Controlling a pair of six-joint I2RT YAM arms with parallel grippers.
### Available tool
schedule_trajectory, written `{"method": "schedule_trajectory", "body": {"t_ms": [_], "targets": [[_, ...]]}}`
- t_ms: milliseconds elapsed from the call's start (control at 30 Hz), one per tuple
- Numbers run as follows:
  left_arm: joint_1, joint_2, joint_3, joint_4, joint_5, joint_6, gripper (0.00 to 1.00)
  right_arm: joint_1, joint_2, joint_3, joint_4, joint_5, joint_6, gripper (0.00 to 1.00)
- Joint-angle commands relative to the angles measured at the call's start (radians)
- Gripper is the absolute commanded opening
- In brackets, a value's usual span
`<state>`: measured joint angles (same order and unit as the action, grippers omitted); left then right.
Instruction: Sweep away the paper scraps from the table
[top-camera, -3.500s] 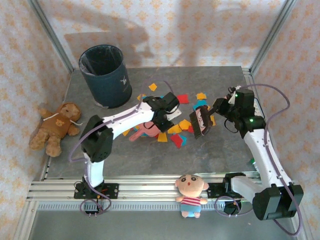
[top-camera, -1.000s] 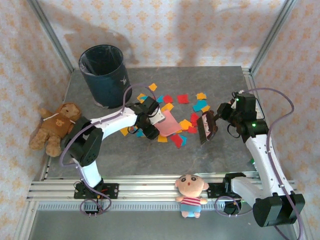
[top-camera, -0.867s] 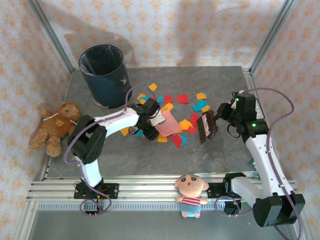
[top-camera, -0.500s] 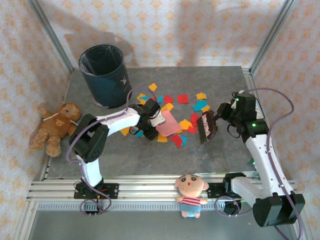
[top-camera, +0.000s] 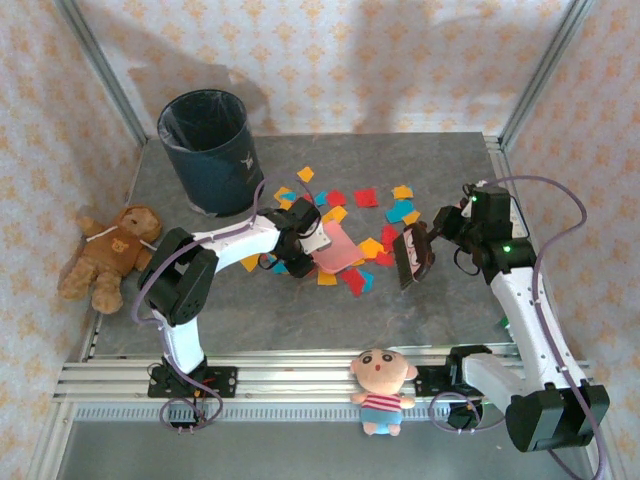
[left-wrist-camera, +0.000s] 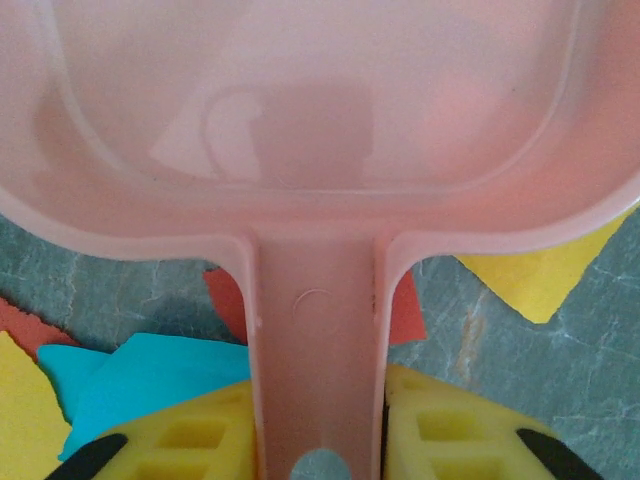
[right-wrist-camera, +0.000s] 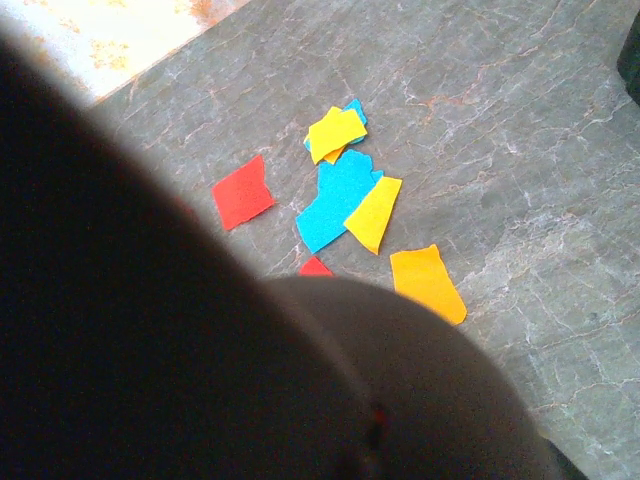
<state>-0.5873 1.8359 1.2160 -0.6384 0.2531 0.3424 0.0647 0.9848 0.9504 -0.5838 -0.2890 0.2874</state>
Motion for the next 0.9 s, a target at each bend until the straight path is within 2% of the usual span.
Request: {"method": "schedule_trajectory", "body": {"t_ms": [0, 233, 333, 500, 667, 767, 867], "targets": [[-0.001, 0.002, 0.002, -0.033, -0.021, 0.017, 0.25, -0.003, -0.006, -0.007, 0.031, -0.017, 0.014, 0.00], [-0.003, -0.063, 0.011, -0.082, -0.030, 0.010, 0.19, -0.003, -0.003, -0.009, 0.063, -0.080, 0.028, 0.00], [-0.003, -0.095, 0.014, -0.112, -0.035, 0.012, 0.09, -0.003, 0.005, -0.008, 0.073, -0.107, 0.029, 0.00], [-0.005, -0.109, 0.052, -0.203, -0.049, 0.012, 0.00, -0.003, 0.020, -0.013, 0.098, -0.168, 0.036, 0.00], [-0.005, -0.097, 0.111, -0.326, -0.048, 0.062, 0.00, -0.003, 0.036, -0.016, 0.130, -0.240, 0.044, 0.00], [-0.006, -0.085, 0.135, -0.419, 0.018, 0.139, 0.00, -0.003, 0.054, -0.022, 0.154, -0.297, 0.053, 0.00], [-0.009, -0.072, 0.148, -0.475, 0.028, 0.169, 0.00, -0.002, 0.078, -0.024, 0.174, -0.336, 0.062, 0.00]]}}
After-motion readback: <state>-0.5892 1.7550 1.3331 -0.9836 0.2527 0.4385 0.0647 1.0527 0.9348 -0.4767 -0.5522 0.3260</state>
